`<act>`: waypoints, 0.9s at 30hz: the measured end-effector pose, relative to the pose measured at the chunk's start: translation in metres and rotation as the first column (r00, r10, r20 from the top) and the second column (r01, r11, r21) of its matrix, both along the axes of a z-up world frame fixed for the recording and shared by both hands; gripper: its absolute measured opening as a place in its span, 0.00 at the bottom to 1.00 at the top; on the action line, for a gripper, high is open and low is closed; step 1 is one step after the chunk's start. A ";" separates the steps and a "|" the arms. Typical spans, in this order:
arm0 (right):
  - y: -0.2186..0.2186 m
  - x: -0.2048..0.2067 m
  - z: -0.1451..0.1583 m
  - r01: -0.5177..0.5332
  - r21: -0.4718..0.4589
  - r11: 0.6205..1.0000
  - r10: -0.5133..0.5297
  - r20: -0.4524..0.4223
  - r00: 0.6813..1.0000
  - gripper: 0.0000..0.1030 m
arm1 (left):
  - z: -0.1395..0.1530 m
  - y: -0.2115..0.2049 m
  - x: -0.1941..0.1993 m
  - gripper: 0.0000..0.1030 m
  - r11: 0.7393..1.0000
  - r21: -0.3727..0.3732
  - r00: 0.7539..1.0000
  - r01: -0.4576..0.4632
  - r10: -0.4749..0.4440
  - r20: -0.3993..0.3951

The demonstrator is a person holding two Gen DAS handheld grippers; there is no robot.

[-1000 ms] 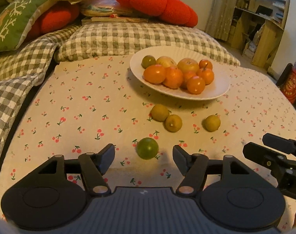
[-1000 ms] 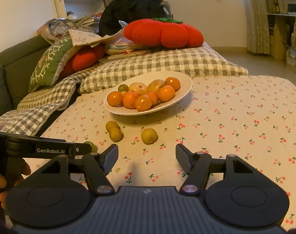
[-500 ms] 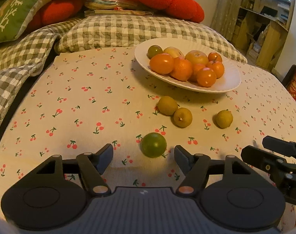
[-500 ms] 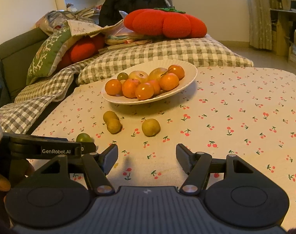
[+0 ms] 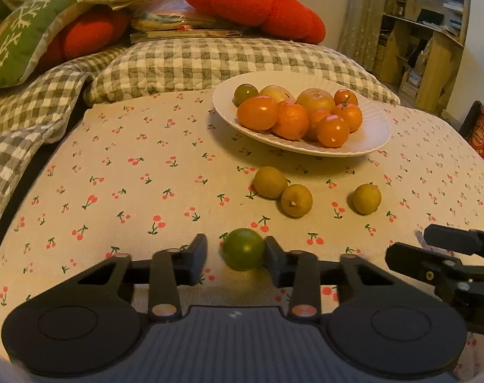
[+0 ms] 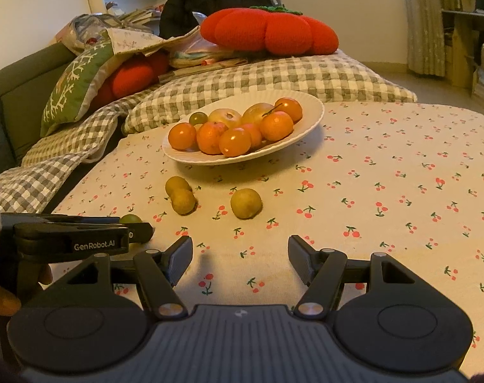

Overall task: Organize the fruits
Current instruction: 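Move the left gripper toward the green lime while the right gripper approaches yellow fruits, then close the left gripper on the green lime while the right gripper grasps a yellow fruit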

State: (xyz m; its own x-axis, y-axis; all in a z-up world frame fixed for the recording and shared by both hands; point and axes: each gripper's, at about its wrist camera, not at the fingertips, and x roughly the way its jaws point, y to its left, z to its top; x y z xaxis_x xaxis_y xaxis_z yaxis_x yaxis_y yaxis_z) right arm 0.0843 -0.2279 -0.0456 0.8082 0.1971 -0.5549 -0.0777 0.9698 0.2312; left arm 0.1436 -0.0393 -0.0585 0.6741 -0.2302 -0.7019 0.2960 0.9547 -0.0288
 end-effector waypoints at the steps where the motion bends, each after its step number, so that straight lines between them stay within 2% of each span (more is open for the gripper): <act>1: 0.001 0.001 0.000 -0.003 -0.004 1.000 0.003 0.000 1.000 0.61 | 0.000 0.000 0.000 0.28 1.000 0.000 1.000 0.004 -0.004 0.003; 3: 0.004 0.005 0.000 -0.008 -0.016 1.000 0.008 0.000 1.000 0.61 | 0.000 0.000 0.000 0.25 1.000 -0.004 1.000 0.006 -0.006 0.005; 9: 0.011 0.024 0.000 -0.022 -0.035 0.999 0.022 -0.009 1.000 0.59 | -0.002 0.000 -0.003 0.24 1.000 -0.008 1.000 0.007 -0.007 0.019; 17: 0.016 0.049 -0.007 -0.007 -0.066 0.998 0.006 -0.015 1.000 0.51 | -0.003 0.000 -0.003 0.24 1.000 -0.012 0.999 0.007 -0.007 0.031; 20: 0.017 0.053 -0.009 0.007 -0.093 0.996 -0.007 0.004 1.000 0.43 | -0.003 -0.001 -0.003 0.24 1.000 -0.011 0.999 0.007 -0.007 0.036; 22: 0.018 0.053 -0.009 0.014 -0.123 0.992 -0.013 0.010 1.000 0.26 | -0.003 0.000 -0.003 0.24 1.000 -0.012 0.999 0.006 -0.006 0.038; 23: 0.018 0.051 -0.010 0.013 -0.131 0.991 -0.012 0.012 1.000 0.24 | -0.003 -0.001 -0.003 0.24 1.000 -0.012 0.999 0.006 -0.006 0.038; 27: 0.014 0.046 -0.009 0.014 -0.108 0.994 -0.013 0.015 1.000 0.23 | -0.003 -0.001 -0.003 0.24 1.000 -0.010 0.999 0.005 -0.004 0.040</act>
State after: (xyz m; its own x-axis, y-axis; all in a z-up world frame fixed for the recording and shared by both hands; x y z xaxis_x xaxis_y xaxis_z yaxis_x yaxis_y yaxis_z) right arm 0.1302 -0.2136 -0.0550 0.8182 0.1256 -0.5610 -0.0671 0.9900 0.1238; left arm 0.1406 -0.0407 -0.0618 0.7005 -0.2400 -0.6721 0.3015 0.9531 -0.0261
